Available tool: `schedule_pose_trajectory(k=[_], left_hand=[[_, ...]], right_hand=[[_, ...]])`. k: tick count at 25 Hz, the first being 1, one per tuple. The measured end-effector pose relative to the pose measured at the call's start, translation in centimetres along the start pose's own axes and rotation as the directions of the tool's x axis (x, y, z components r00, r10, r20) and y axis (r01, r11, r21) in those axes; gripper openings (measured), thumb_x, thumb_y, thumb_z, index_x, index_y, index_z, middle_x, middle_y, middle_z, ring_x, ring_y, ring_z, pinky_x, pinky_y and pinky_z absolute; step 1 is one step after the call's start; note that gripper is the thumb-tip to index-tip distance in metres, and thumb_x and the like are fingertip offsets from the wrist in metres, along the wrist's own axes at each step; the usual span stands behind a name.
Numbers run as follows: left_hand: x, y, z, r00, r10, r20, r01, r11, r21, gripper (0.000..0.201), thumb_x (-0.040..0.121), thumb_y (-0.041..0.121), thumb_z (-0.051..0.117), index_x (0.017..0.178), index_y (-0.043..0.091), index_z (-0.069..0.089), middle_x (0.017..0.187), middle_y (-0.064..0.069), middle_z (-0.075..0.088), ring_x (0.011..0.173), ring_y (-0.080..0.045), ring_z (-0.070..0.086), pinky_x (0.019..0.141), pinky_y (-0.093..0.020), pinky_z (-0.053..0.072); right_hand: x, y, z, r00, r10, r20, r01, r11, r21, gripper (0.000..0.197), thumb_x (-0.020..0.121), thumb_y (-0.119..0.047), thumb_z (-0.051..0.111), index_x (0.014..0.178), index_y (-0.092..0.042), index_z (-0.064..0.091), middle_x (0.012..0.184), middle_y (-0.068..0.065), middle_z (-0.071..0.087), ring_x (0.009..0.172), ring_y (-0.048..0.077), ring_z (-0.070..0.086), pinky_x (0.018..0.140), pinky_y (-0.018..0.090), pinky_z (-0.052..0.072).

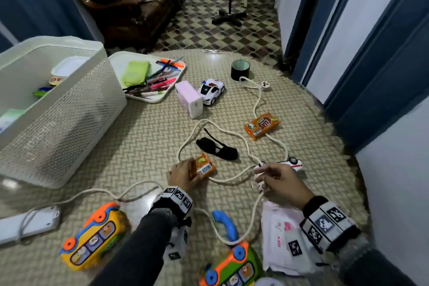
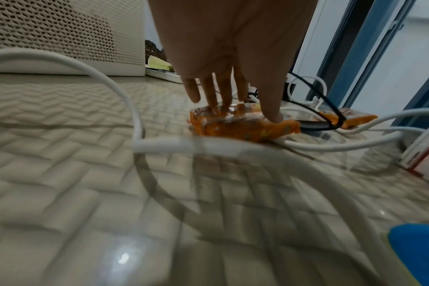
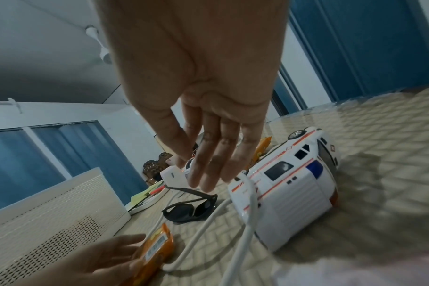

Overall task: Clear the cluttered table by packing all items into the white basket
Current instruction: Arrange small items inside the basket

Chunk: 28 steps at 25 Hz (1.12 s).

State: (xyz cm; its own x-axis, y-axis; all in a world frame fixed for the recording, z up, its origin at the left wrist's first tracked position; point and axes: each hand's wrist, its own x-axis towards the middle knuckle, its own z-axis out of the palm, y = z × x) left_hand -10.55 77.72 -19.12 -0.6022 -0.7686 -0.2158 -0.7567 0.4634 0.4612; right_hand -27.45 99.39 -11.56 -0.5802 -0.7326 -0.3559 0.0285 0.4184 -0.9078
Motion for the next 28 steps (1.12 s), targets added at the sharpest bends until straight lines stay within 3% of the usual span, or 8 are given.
schedule_pose_trajectory(k=[4, 8, 11, 16, 20, 24, 26, 28], left_hand=[[0.4, 0.5, 0.3, 0.993, -0.110, -0.034, 0.111, 0.993, 0.040, 0.076, 0.075, 0.047, 0.074, 0.139, 0.024, 0.041, 0.136, -0.001, 0.047, 0.124, -0.024, 0.040, 0.097, -0.038, 0.024], [0.6, 1.5, -0.4, 0.999, 0.014, -0.044, -0.013, 1.000, 0.027, 0.049, 0.072, 0.033, 0.079, 0.114, 0.015, 0.061, 0.109, -0.003, 0.051, 0.108, -0.028, 0.051, 0.079, -0.032, 0.026], [0.1, 2.2, -0.6, 0.997, 0.040, -0.071, -0.046, 0.996, -0.082, 0.040, 0.079, 0.032, 0.074, 0.109, 0.011, 0.057, 0.098, -0.009, 0.062, 0.090, -0.032, 0.060, 0.068, -0.030, 0.037], [0.4, 4.6, -3.2, 0.963, -0.069, -0.262, -0.042, 0.917, -0.397, 0.034, 0.074, 0.033, 0.079, 0.089, 0.016, 0.053, 0.068, 0.003, 0.059, 0.061, -0.017, 0.055, 0.052, -0.019, 0.040], [0.1, 5.1, -4.9, 0.960, -0.089, -0.264, -0.076, 0.828, -0.556, 0.038, 0.068, 0.026, 0.084, 0.093, 0.018, 0.058, 0.074, 0.002, 0.067, 0.065, -0.012, 0.064, 0.058, -0.031, 0.054], [-0.2, 4.6, -5.2, 0.963, -0.079, -0.257, -0.087, 0.812, -0.576, 0.041, 0.069, 0.024, 0.084, 0.100, 0.021, 0.057, 0.080, 0.003, 0.071, 0.070, -0.010, 0.068, 0.062, -0.034, 0.058], [-0.5, 4.4, -5.0, 0.962, -0.075, -0.264, -0.095, 0.811, -0.577, 0.042, 0.068, 0.027, 0.085, 0.100, 0.021, 0.057, 0.081, 0.002, 0.071, 0.072, -0.009, 0.068, 0.065, -0.034, 0.058], [-1.0, 4.3, -5.0, 0.961, -0.073, -0.268, -0.099, 0.812, -0.575, 0.043, 0.067, 0.029, 0.085, 0.100, 0.020, 0.058, 0.082, 0.003, 0.072, 0.072, -0.008, 0.069, 0.066, -0.035, 0.058]], right_hand=[[3.4, -1.4, -3.0, 0.999, -0.037, -0.005, 0.036, 0.997, -0.072, 0.033, 0.089, 0.010, 0.048, 0.085, -0.017, 0.067, 0.082, 0.008, 0.070, 0.067, 0.018, 0.060, 0.062, 0.029, 0.049], [7.4, -3.6, -5.5, 0.996, -0.085, 0.001, 0.085, 0.986, -0.143, 0.031, 0.089, 0.009, 0.048, 0.086, -0.015, 0.066, 0.083, 0.007, 0.069, 0.064, 0.011, 0.058, 0.060, 0.016, 0.045], [11.6, -4.6, -6.5, 0.992, -0.125, -0.013, 0.116, 0.951, -0.286, 0.023, 0.087, 0.008, 0.053, 0.096, -0.007, 0.069, 0.092, 0.004, 0.067, 0.079, 0.008, 0.060, 0.069, 0.016, 0.044], [20.1, -4.6, -7.9, 0.988, -0.135, 0.077, 0.151, 0.724, -0.673, 0.035, 0.085, -0.014, 0.069, 0.119, -0.012, 0.064, 0.114, 0.005, 0.055, 0.109, 0.022, 0.052, 0.091, 0.027, 0.040], [24.3, -2.7, -7.5, 0.982, 0.000, 0.191, 0.171, 0.446, -0.878, 0.067, 0.076, -0.038, 0.076, 0.136, -0.031, 0.047, 0.145, 0.010, 0.038, 0.135, 0.031, 0.031, 0.108, 0.054, 0.027], [23.5, -1.5, -6.5, 0.994, -0.023, 0.111, 0.113, 0.283, -0.952, 0.074, 0.070, -0.044, 0.079, 0.136, -0.035, 0.046, 0.135, 0.005, 0.042, 0.129, 0.029, 0.032, 0.105, 0.046, 0.025], [22.7, -1.4, -6.1, 0.999, -0.026, 0.031, 0.037, 0.271, -0.962, 0.071, 0.061, -0.047, 0.084, 0.125, -0.033, 0.054, 0.130, 0.008, 0.042, 0.125, 0.031, 0.033, 0.101, 0.043, 0.026], [22.1, -1.6, -6.0, 0.998, 0.053, 0.022, -0.001, 0.394, -0.919, 0.068, 0.053, -0.039, 0.090, 0.112, -0.028, 0.058, 0.124, 0.011, 0.042, 0.119, 0.032, 0.040, 0.096, 0.039, 0.035]])
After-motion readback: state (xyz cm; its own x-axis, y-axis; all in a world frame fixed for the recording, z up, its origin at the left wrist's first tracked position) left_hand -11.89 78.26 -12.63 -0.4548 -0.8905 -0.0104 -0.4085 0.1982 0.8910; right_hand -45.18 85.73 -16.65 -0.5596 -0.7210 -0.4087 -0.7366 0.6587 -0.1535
